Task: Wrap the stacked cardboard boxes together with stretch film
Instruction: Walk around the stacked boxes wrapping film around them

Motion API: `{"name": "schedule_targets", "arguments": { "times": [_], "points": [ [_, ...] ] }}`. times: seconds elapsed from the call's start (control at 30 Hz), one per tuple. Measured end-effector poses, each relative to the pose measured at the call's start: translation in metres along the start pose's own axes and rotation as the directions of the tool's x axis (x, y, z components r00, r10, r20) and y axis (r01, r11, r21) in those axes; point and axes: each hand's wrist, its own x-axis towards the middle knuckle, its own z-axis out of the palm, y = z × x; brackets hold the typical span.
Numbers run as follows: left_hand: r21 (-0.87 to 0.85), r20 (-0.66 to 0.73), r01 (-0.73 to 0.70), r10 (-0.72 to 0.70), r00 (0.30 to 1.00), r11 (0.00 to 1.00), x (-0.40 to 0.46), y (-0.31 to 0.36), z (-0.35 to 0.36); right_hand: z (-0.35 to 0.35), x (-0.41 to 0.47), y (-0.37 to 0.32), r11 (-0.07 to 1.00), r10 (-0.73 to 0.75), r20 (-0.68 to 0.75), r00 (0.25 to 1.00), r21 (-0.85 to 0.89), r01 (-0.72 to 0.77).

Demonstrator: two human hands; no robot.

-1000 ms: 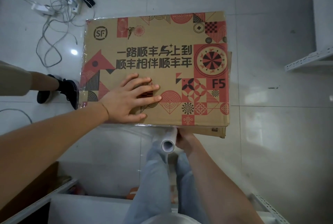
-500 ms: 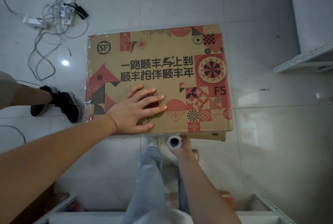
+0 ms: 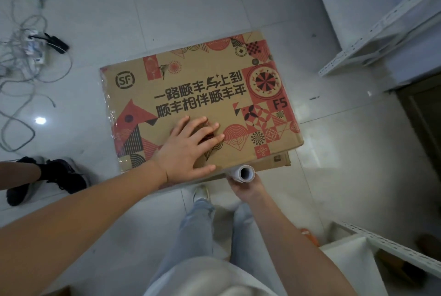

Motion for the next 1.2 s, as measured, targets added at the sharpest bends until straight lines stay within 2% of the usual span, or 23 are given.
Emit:
{"name": "schedule_targets", "arguments": {
  "times": [0.13, 0.23, 0.33, 0.4, 0.43, 0.5, 0.57, 0.63, 0.7, 0.77, 0.83, 0.87, 0.9, 1.0, 1.13, 1.2],
  "points": [
    [0.082, 0.16, 0.05, -0.063, 0.985, 0.995, -0.002, 0.014, -0.009, -0.003, -0.011, 0.003, 0.999, -0.04, -0.02, 0.999, 0.011, 0.04],
    [0.191, 0.198, 0.084, -0.123, 0.972, 0.978, -0.002, 0.027, -0.003, -0.002, -0.035, 0.003, 0.996, -0.091, 0.025, 0.996, -0.022, 0.092],
    [0.202, 0.189, 0.138, -0.176, 0.966, 0.97, 0.0, 0.034, 0.0, -0.008, -0.058, 0.003, 0.964, -0.233, -0.041, 0.972, -0.14, 0.226],
    [0.188, 0.19, 0.161, -0.196, 0.962, 0.969, 0.001, 0.037, 0.0, -0.014, -0.075, 0.007, 0.885, -0.4, -0.063, 0.915, -0.288, 0.367],
    [0.189, 0.184, 0.168, -0.202, 0.962, 0.968, 0.0, 0.037, -0.001, -0.017, -0.085, 0.011, 0.812, -0.485, -0.005, 0.874, -0.374, 0.449],
    [0.2, 0.18, 0.175, -0.211, 0.961, 0.964, 0.0, 0.038, -0.001, -0.023, -0.095, 0.023, 0.564, -0.585, 0.226, 0.779, -0.577, 0.591],
    [0.203, 0.192, 0.181, -0.22, 0.956, 0.962, 0.0, 0.039, -0.004, -0.023, -0.098, 0.038, 0.253, -0.554, 0.431, 0.713, -0.728, 0.637],
    [0.208, 0.186, 0.185, -0.225, 0.956, 0.96, 0.001, 0.039, -0.005, -0.016, -0.098, 0.05, 0.021, -0.573, 0.51, 0.641, -0.773, 0.634],
    [0.214, 0.189, 0.182, -0.224, 0.956, 0.96, 0.001, 0.039, -0.006, -0.008, -0.096, 0.058, -0.102, -0.682, 0.466, 0.564, -0.824, 0.558],
    [0.208, 0.177, 0.186, -0.224, 0.959, 0.96, -0.001, 0.039, -0.003, -0.003, -0.097, 0.059, -0.155, -0.758, 0.401, 0.514, -0.877, 0.455],
    [0.205, 0.172, 0.187, -0.224, 0.959, 0.961, -0.001, 0.039, -0.003, -0.002, -0.099, 0.055, -0.27, -0.782, 0.447, 0.435, -0.871, 0.41],
    [0.211, 0.172, 0.186, -0.223, 0.96, 0.96, -0.001, 0.039, -0.004, -0.005, -0.097, 0.052, -0.315, -0.77, 0.5, 0.397, -0.838, 0.445],
    [0.215, 0.171, 0.186, -0.224, 0.959, 0.959, -0.001, 0.039, -0.004, -0.01, -0.096, 0.048, -0.325, -0.74, 0.556, 0.378, -0.788, 0.523],
    [0.208, 0.173, 0.182, -0.22, 0.96, 0.961, -0.002, 0.039, -0.002, -0.028, -0.096, 0.04, -0.257, -0.648, 0.653, 0.392, -0.672, 0.695],
    [0.189, 0.172, 0.169, -0.202, 0.964, 0.967, -0.002, 0.037, 0.0, -0.035, -0.101, 0.036, -0.184, -0.595, 0.678, 0.431, -0.638, 0.748],
    [0.179, 0.183, 0.165, -0.198, 0.963, 0.97, -0.003, 0.036, 0.0, -0.033, -0.101, 0.032, -0.093, -0.56, 0.679, 0.475, -0.621, 0.779]
  ]
}}
